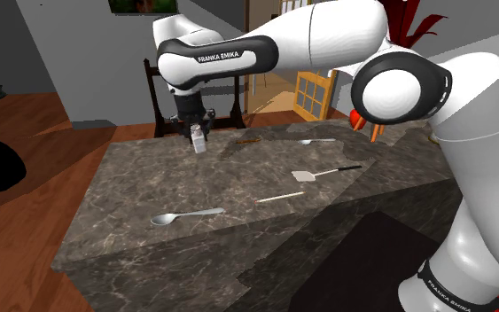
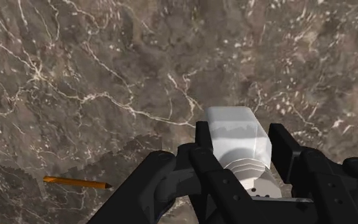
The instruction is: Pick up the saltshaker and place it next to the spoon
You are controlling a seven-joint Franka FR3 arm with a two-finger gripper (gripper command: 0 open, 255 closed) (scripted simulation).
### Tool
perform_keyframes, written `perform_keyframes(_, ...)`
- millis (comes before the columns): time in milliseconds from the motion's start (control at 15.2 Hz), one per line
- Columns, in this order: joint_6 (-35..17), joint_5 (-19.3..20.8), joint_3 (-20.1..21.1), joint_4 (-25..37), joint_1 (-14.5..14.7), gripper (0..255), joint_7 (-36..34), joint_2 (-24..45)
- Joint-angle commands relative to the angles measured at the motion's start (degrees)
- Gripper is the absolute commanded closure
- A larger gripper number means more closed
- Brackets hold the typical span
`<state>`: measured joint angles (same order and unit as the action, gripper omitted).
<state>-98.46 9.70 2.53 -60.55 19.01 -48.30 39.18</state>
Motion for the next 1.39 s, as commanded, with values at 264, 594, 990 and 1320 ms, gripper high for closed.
perform_keyframes(264, -4.4, 0.1, 0.0, -4.4, -0.1, 255, -0.7, 0.0)
perform_keyframes(594, -7.9, 0.3, 0.0, -7.5, -0.2, 255, -1.2, 0.5)
perform_keyframes(990, -11.4, 0.5, -0.1, -10.1, -0.3, 255, -1.7, 1.4)
perform_keyframes(1320, -11.4, 0.5, -0.1, -10.0, -0.3, 255, -1.7, 1.4)
